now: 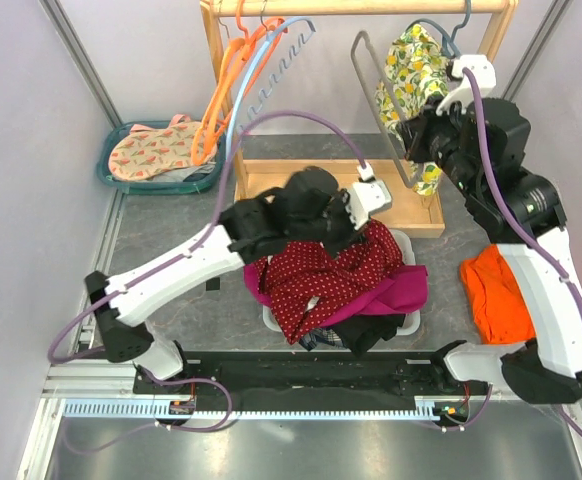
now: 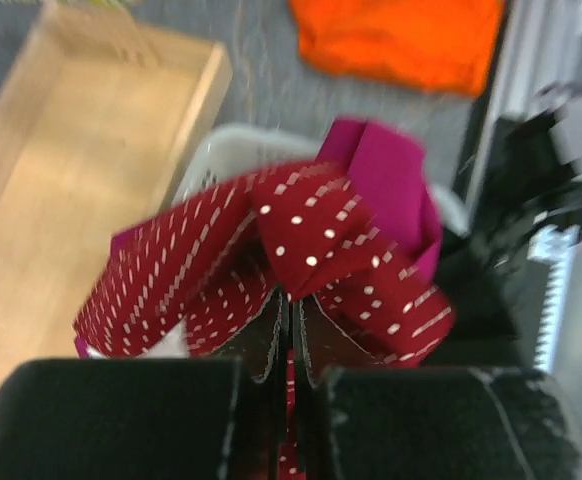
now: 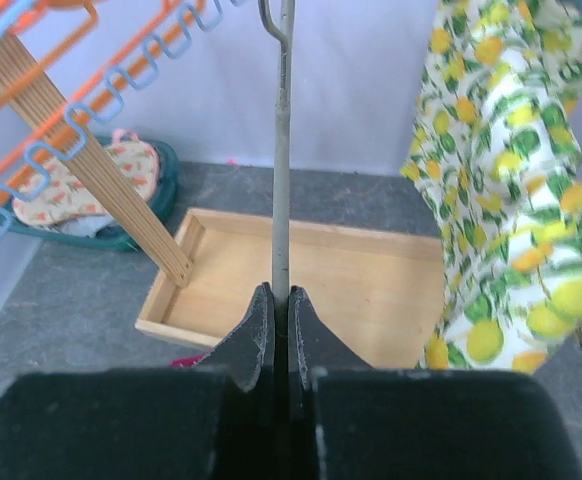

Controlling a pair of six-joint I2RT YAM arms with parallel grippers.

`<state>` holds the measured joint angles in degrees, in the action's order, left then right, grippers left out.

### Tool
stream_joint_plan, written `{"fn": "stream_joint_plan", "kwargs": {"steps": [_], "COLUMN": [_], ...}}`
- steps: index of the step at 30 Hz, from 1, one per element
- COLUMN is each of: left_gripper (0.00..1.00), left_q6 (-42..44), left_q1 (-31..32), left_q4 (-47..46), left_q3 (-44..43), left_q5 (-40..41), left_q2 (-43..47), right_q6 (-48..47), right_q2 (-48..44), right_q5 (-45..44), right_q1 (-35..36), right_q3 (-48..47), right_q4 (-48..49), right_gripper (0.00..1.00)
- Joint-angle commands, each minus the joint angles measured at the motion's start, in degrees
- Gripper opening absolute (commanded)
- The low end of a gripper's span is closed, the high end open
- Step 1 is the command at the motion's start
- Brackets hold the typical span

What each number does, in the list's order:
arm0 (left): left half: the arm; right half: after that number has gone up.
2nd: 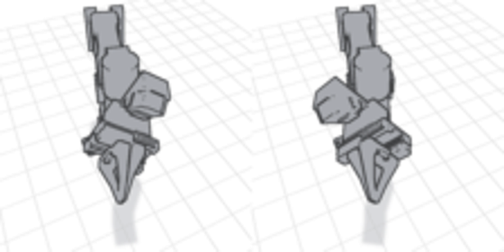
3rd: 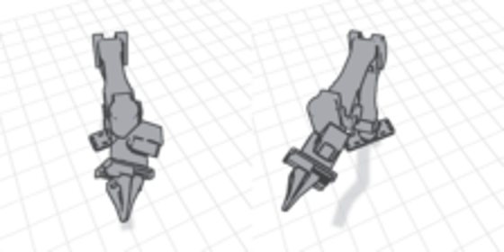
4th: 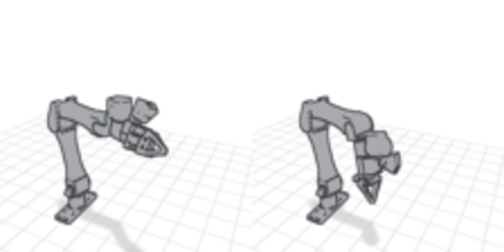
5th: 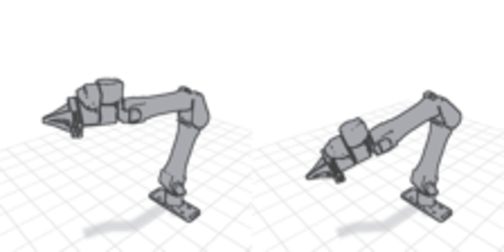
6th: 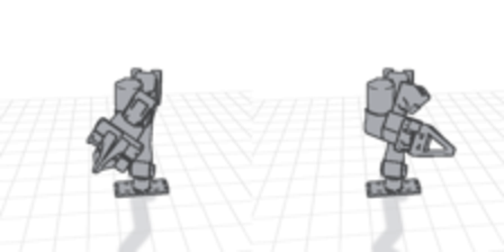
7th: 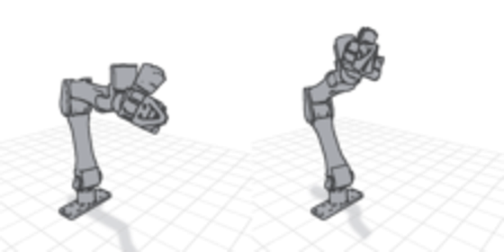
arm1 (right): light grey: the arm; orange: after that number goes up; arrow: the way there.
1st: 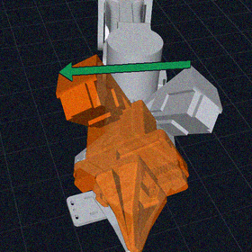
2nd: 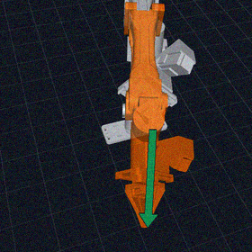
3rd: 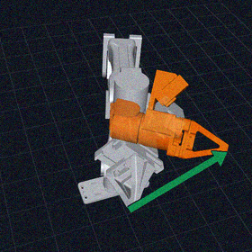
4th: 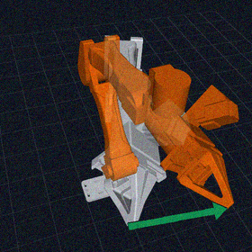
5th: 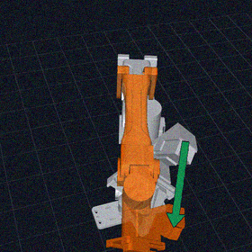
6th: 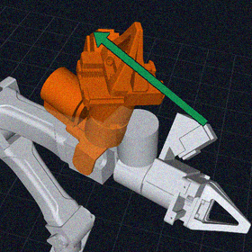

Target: Remove the skirt from the hanger

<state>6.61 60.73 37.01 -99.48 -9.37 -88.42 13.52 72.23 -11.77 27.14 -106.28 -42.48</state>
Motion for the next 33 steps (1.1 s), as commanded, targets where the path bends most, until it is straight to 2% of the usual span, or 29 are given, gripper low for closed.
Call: {"fn": "stream_joint_plan", "kwargs": {"steps": [1,7,12,13,15,23,33], "left_gripper": [0.02,0.02,0.03,0.28,0.99,0.99,1.00], "left_q6": [7.3,10.3,11.5,12.2,12.2,10.5,9.7], "left_q1": [-0.1,0.0,-0.1,0.0,-0.1,-0.1,-0.2], "left_q4": [-6.2,-11.1,-11.8,-11.3,-8.6,-8.7,4.7], "left_q3": [4.9,18.4,24.8,25.7,25.9,24.3,9.6], "left_q5": [7.2,8.9,8.4,8.0,6.5,2.3,1.3], "left_q2": [-1.7,-3.3,-3.9,-3.9,-4.2,3.4,8.6], "right_q6": [-0.7,-1.3,-1.3,-1.3,-1.7,-2.2,-2.4], "right_q2": [4.4,13.3,19.4,20.1,22.5,30.0,32.9], "right_q5": [1.5,3.0,4.6,4.7,5.2,6.1,6.3], "right_q1": [-0.1,-0.1,-0.2,-0.2,-0.1,-0.1,-1.6], "right_q3": [-8.4,-19.0,-24.8,-25.4,-27.3,-34.7,-35.0], "right_q4": [3.8,3.2,3.4,3.5,3.7,3.8,5.9], "right_gripper": [0.00,0.00,0.00,0.00,0.00,0.00,0.00]}}
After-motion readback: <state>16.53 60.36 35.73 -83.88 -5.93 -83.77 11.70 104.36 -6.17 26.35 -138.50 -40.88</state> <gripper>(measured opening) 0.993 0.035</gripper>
